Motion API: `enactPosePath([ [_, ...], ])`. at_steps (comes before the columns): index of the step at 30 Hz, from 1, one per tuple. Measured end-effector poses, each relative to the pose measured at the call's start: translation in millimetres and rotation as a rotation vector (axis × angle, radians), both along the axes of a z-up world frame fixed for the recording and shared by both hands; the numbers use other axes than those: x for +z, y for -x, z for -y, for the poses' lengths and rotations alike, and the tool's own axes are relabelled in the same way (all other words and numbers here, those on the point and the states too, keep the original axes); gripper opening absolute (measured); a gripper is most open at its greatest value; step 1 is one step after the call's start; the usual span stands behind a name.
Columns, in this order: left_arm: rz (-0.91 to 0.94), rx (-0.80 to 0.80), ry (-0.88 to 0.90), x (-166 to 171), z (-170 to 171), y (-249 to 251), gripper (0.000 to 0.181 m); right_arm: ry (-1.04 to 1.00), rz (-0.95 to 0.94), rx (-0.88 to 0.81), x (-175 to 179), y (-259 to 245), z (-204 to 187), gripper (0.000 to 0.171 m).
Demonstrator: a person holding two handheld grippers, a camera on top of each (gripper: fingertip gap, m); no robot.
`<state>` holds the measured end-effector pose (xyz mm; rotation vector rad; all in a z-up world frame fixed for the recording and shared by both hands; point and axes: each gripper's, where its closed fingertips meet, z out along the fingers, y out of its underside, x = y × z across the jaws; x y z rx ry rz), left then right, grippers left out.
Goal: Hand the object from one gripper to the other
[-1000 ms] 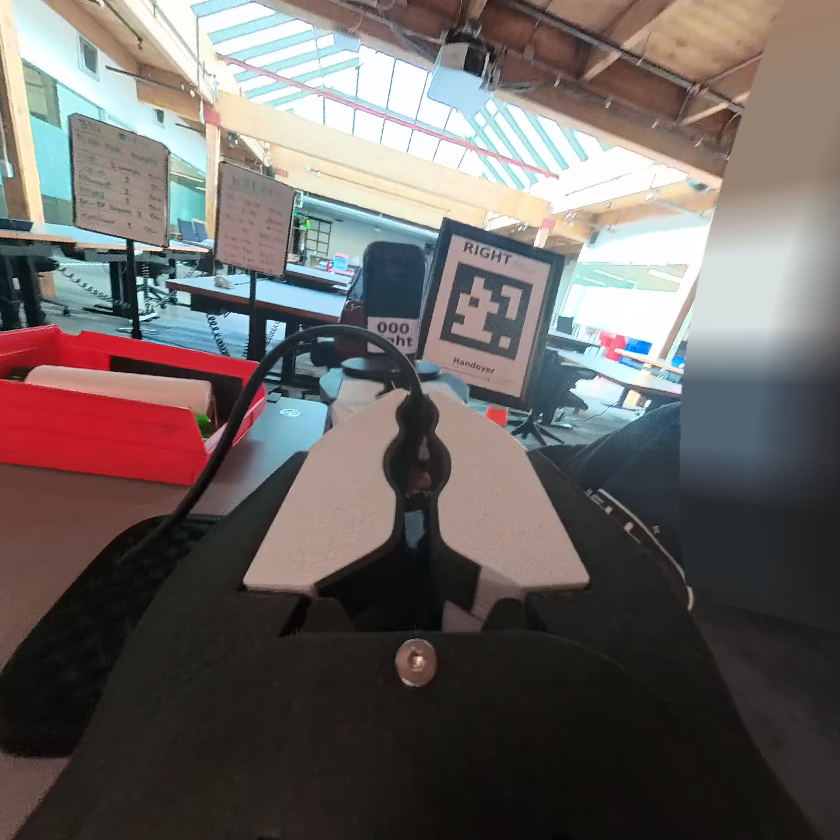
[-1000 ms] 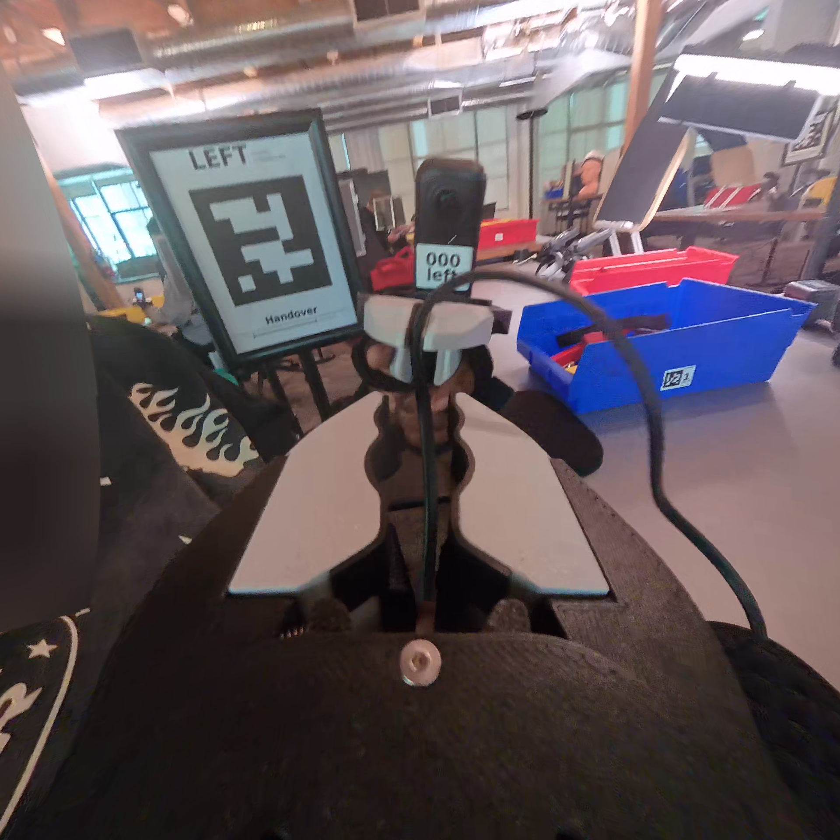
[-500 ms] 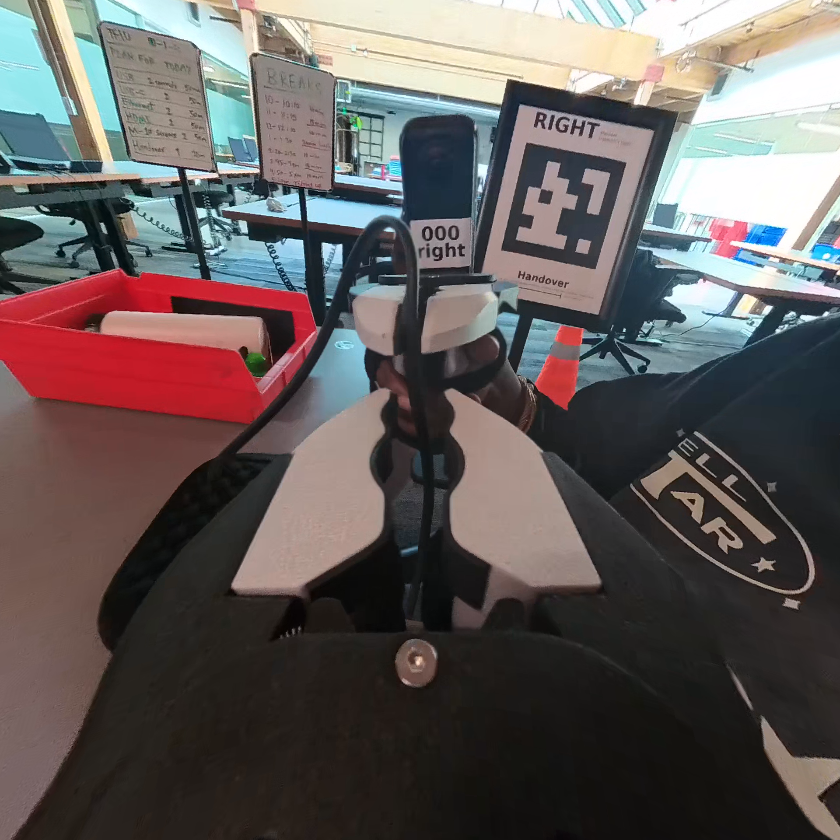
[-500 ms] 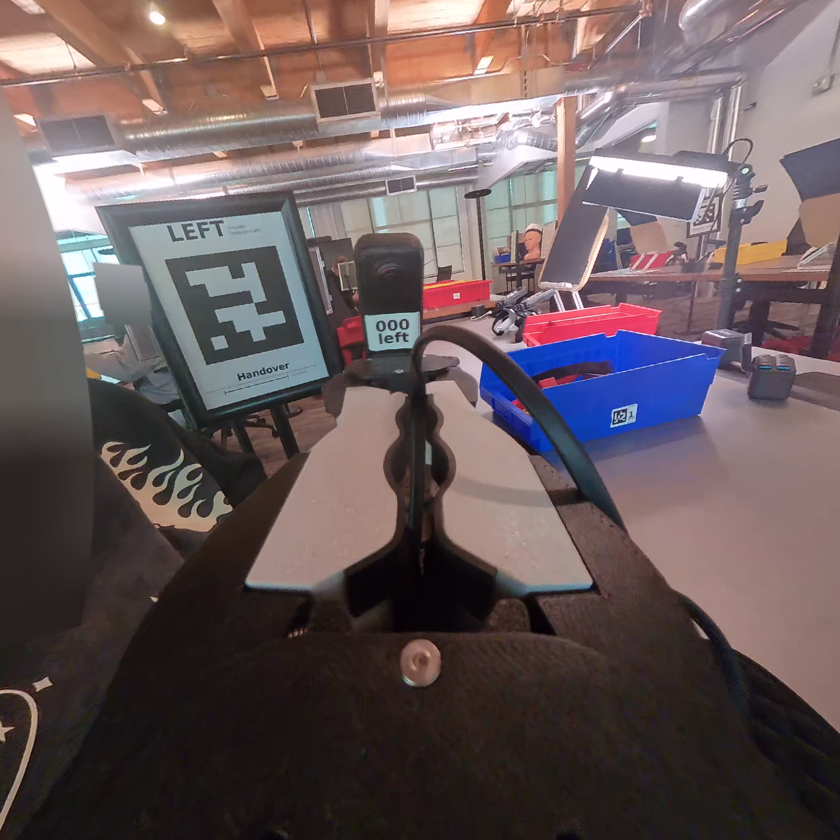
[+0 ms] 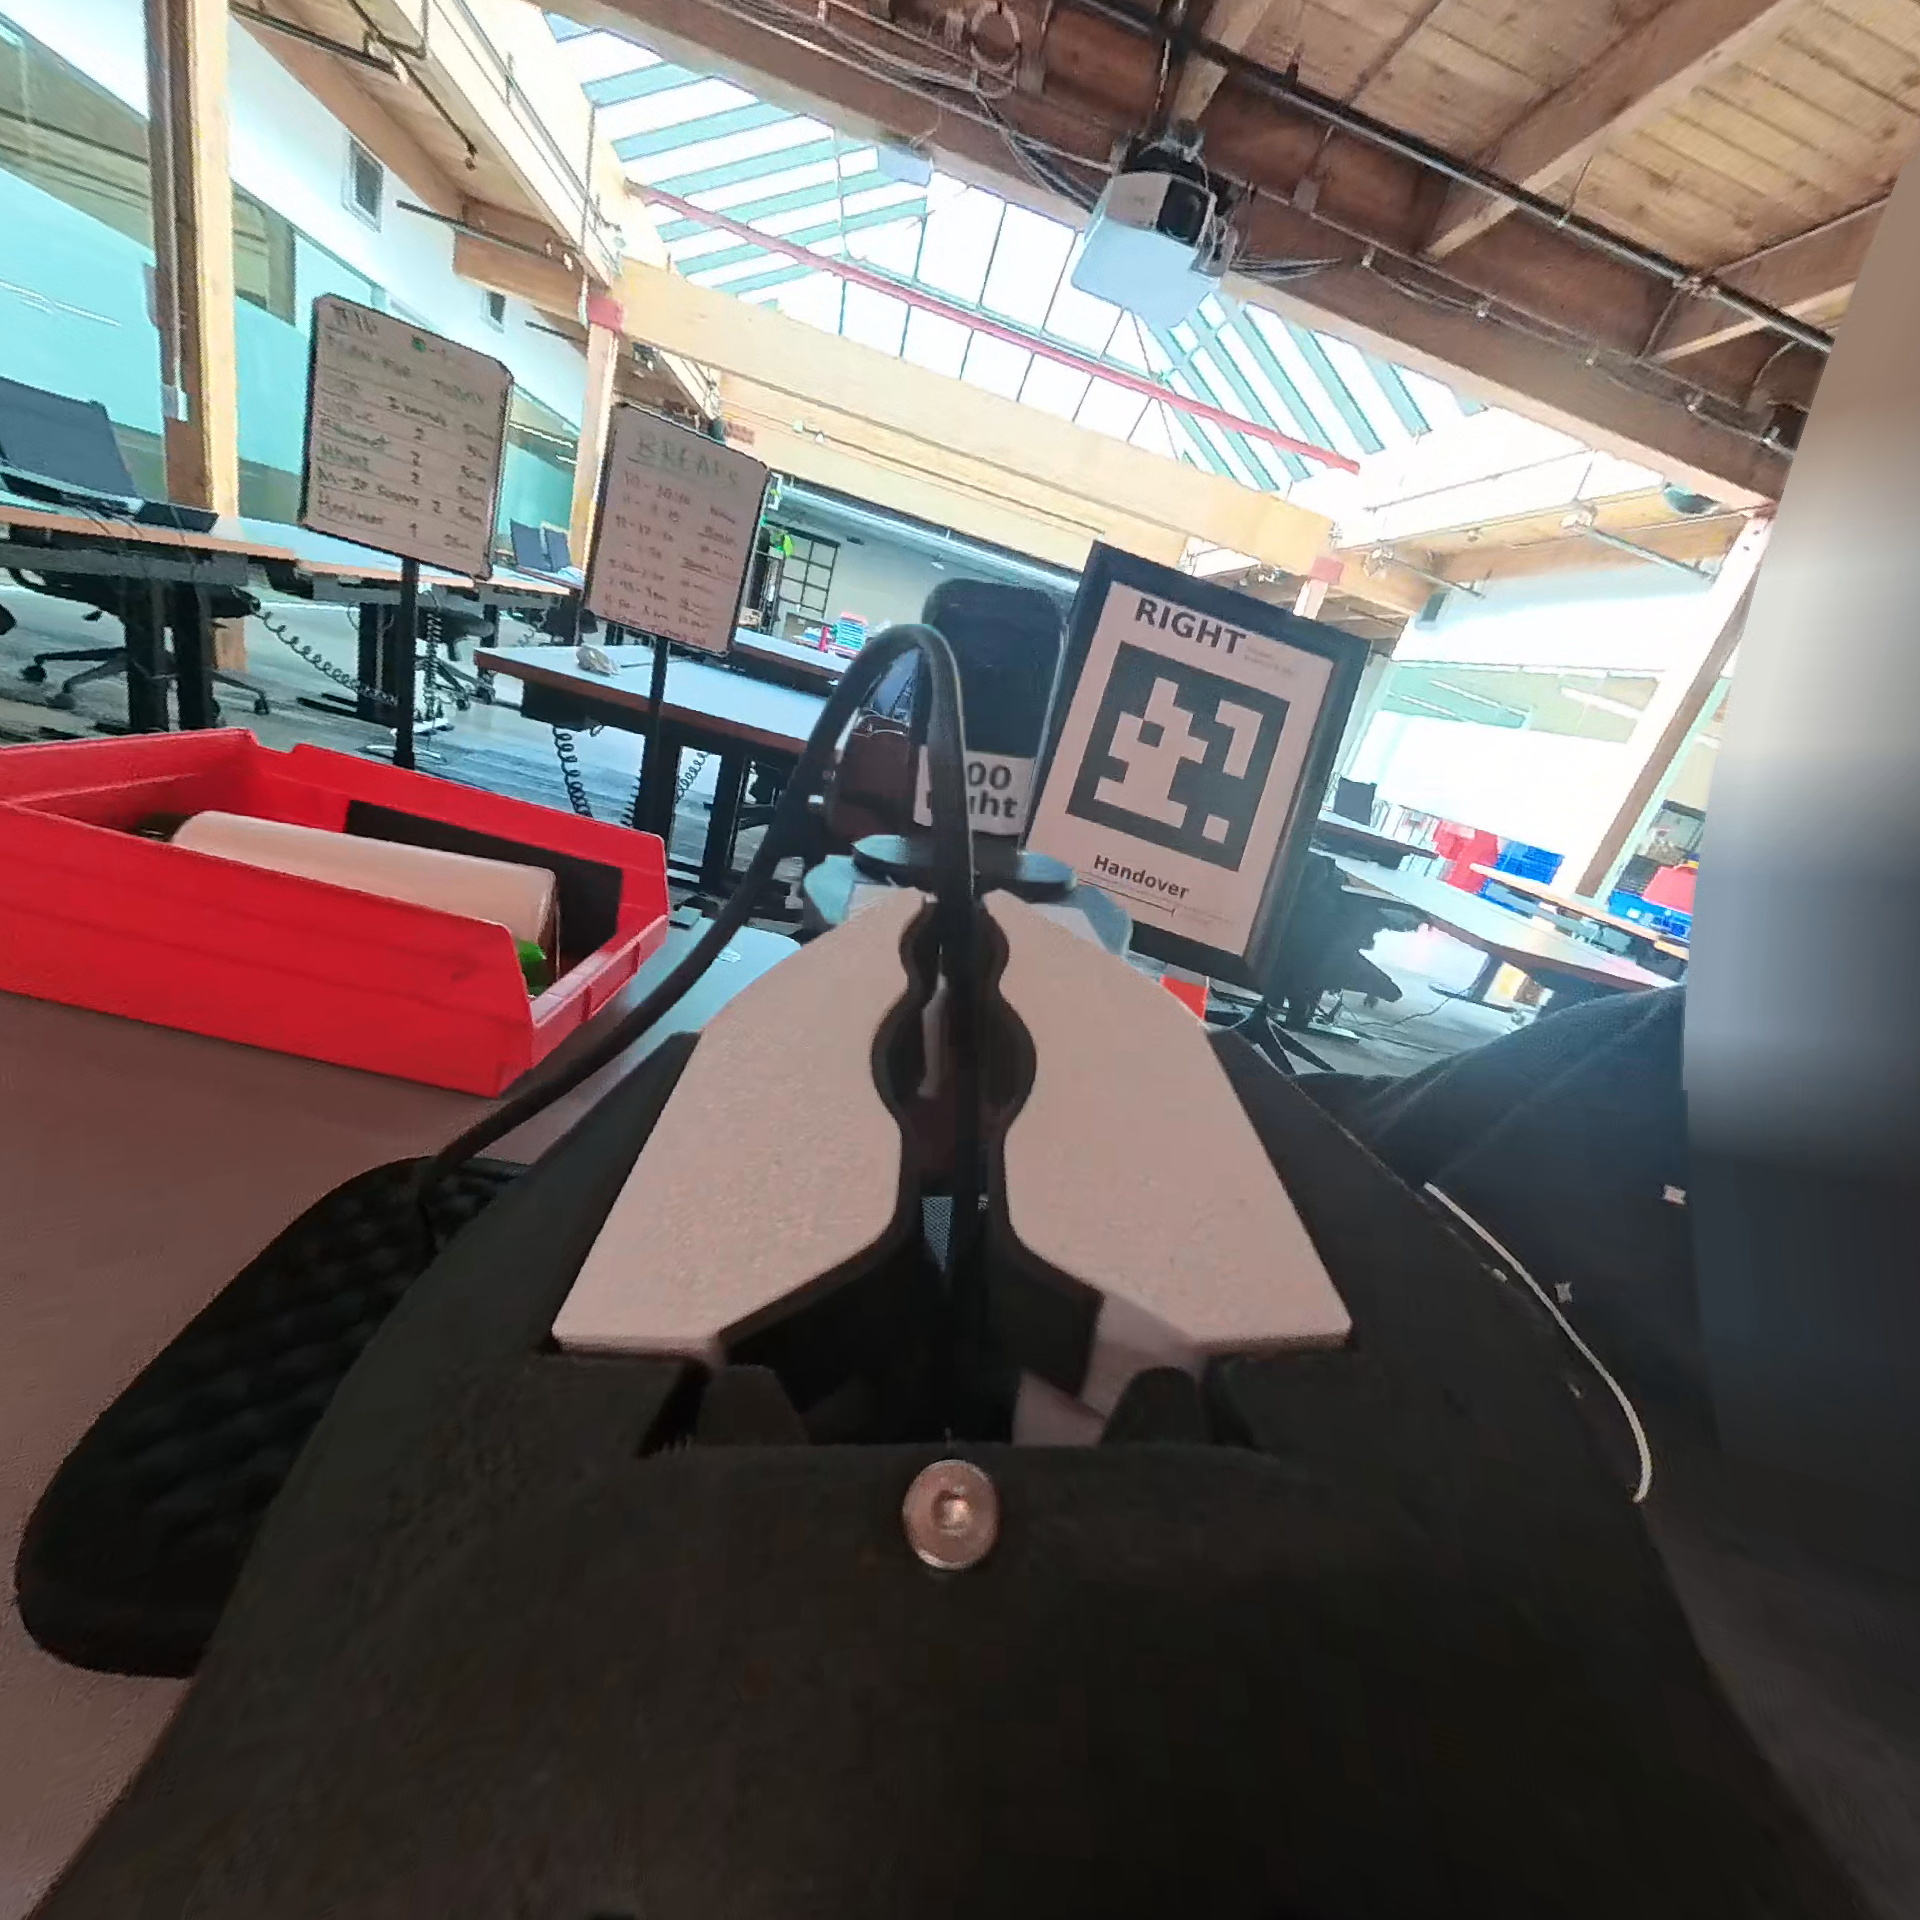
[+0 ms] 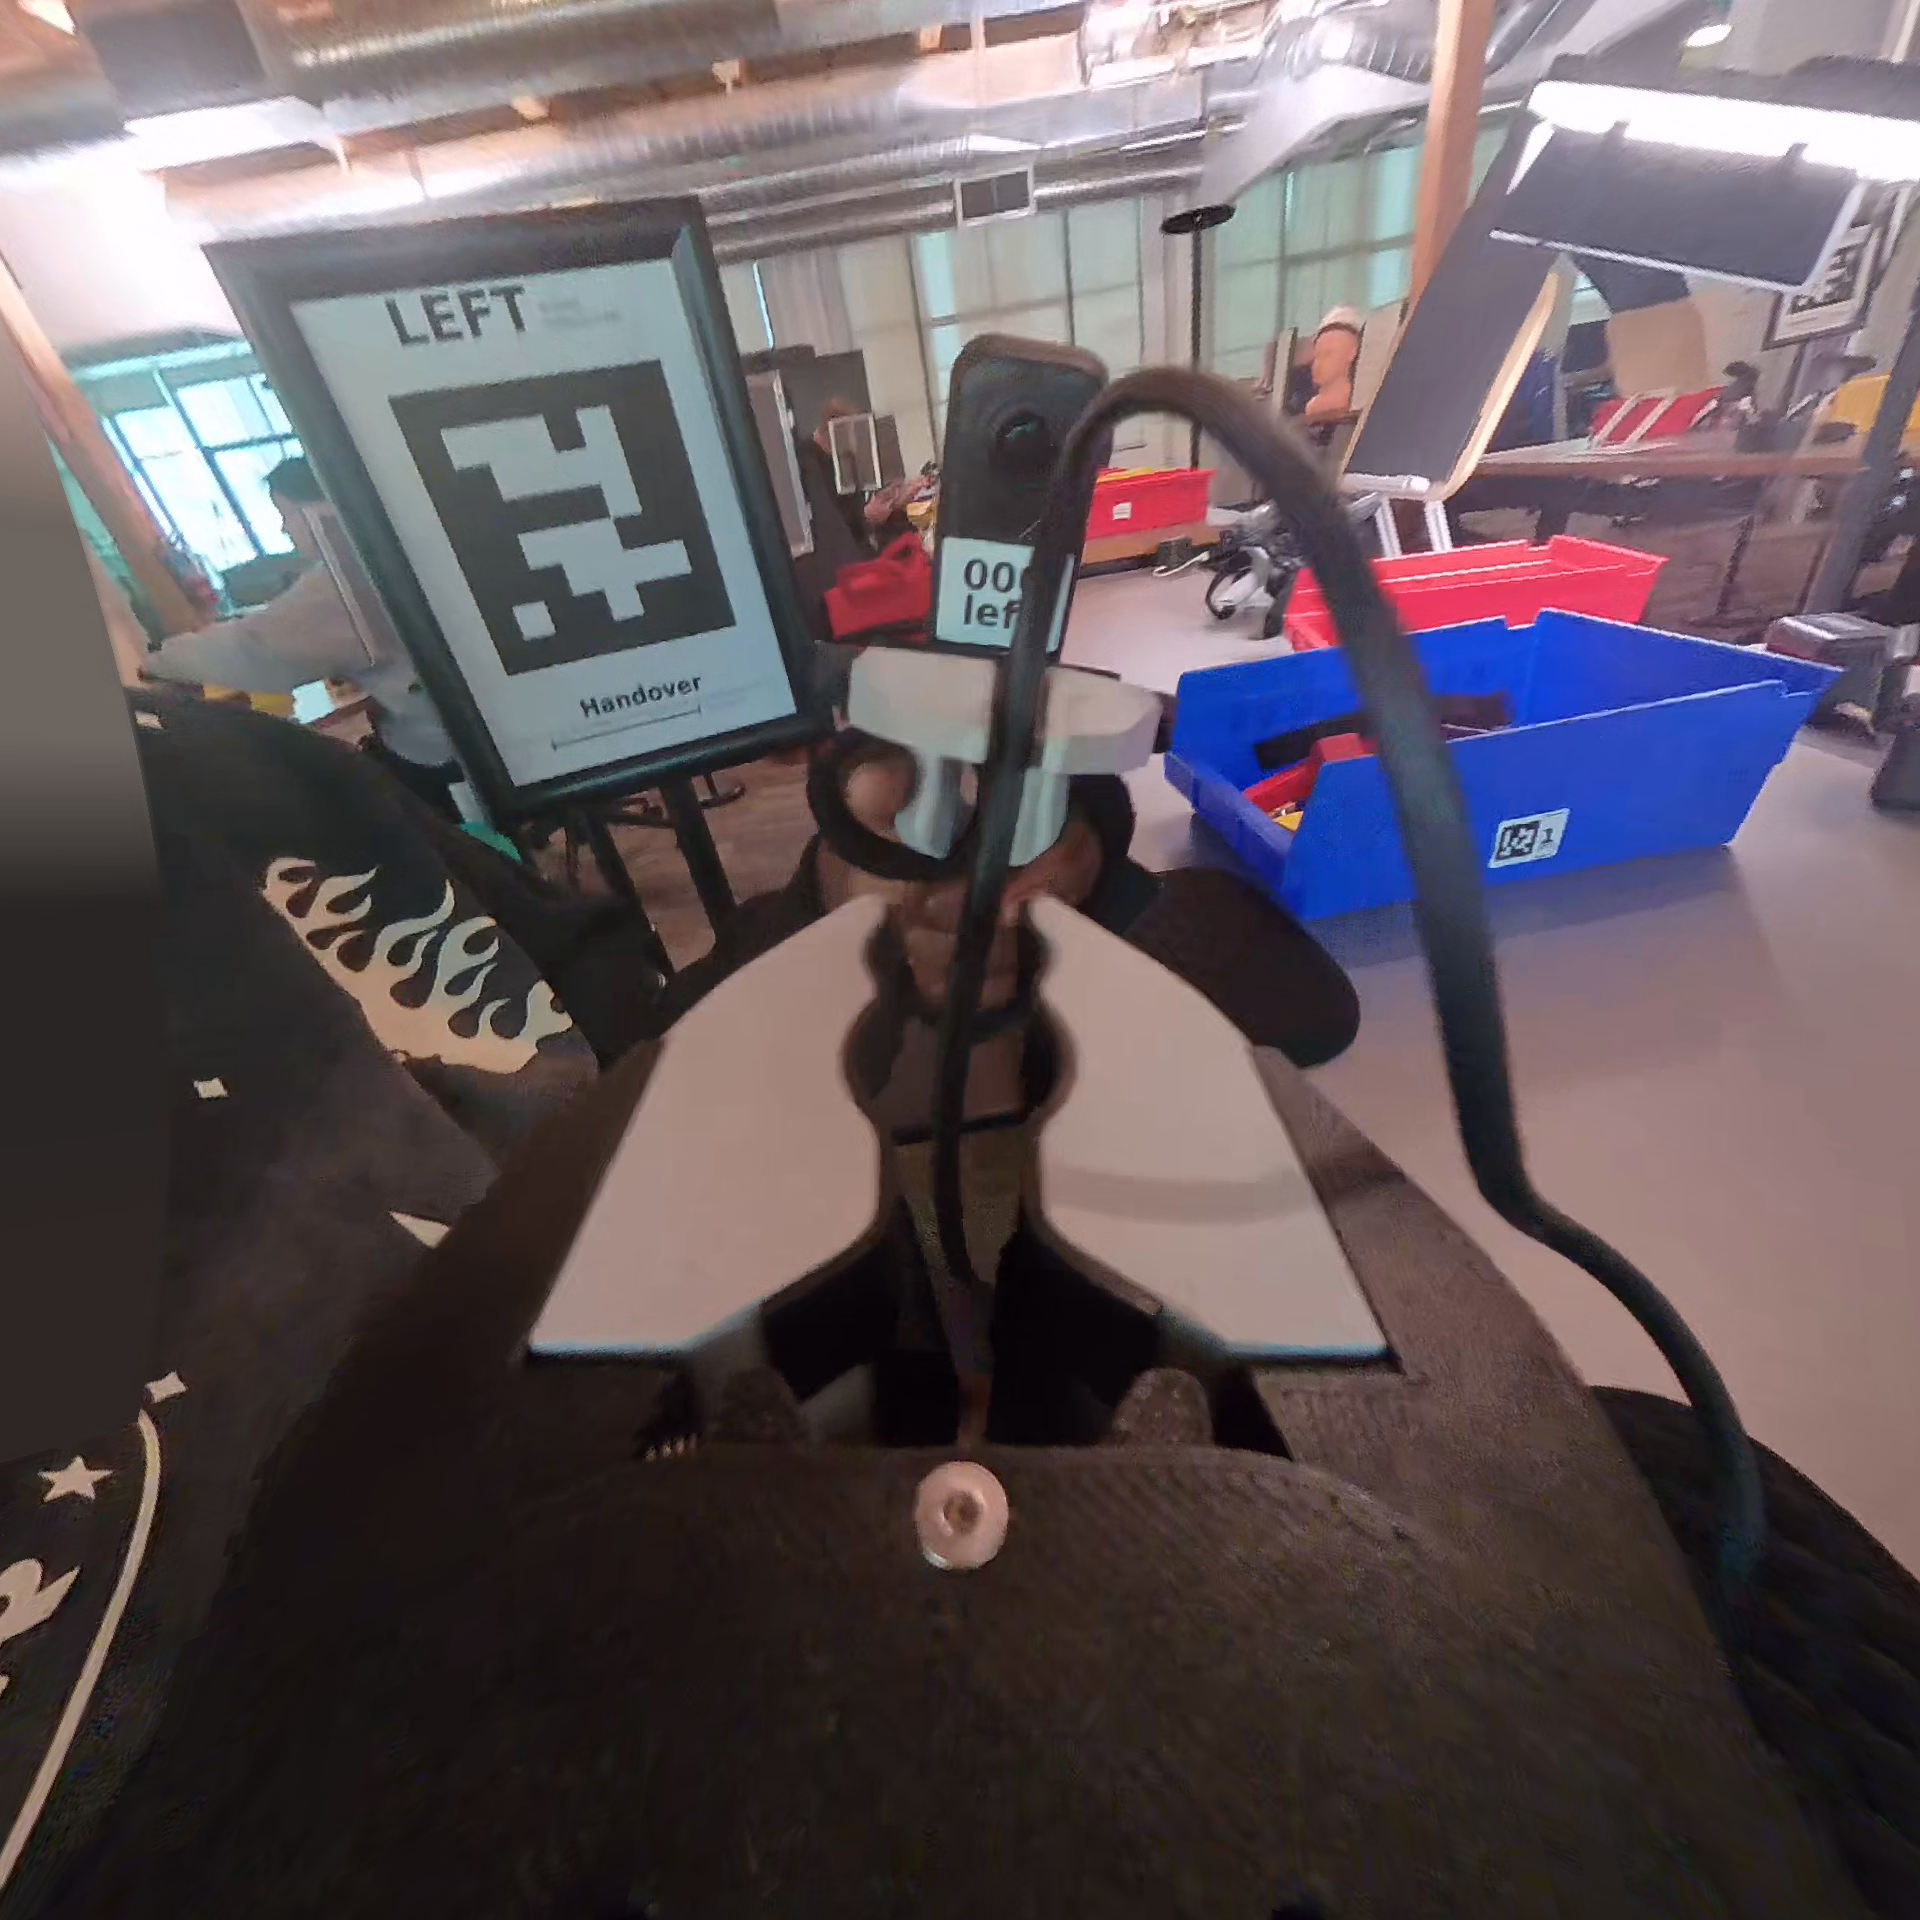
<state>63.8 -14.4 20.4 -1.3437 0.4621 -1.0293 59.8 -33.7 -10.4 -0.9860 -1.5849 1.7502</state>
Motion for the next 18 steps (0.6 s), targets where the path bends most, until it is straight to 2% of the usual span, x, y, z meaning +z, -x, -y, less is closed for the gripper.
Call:
enactPosePath([
  [1, 0.000, -0.010, -0.004, 1, 2, -1, 0.007, -0.011, -0.008, -0.008, 0, 1, 0, 0.008],
  [2, 0.002, -0.011, -0.008, 2, 2, -1, 0.006, -0.019, -0.016, -0.025, 1, 2, -1, 0.007],
  [6, -0.093, -0.003, 0.003, -8, 2, -2, 0.022, 0.024, -0.057, -0.057, 13, -3, -8, 0.006],
  [10, -0.269, -0.064, 0.073, -37, 2, -19, 0.025, 0.079, -0.089, -0.080, 23, -7, -17, 0.008],
  [12, -0.297, -0.060, 0.072, -43, -1, -26, 0.022, 0.093, -0.082, -0.071, 23, -8, -16, 0.007],
  [14, -0.291, -0.062, 0.068, -44, -3, -30, 0.006, 0.092, -0.078, -0.071, 22, -6, -15, 0.007],
  [17, -0.241, -0.072, 0.065, -37, -2, -28, 0.006, 0.110, -0.085, -0.084, 25, -6, -17, 0.009],
  [18, -0.196, -0.074, 0.060, -31, -1, -25, 0.006, 0.115, -0.090, -0.089, 25, -7, -19, 0.016],
])
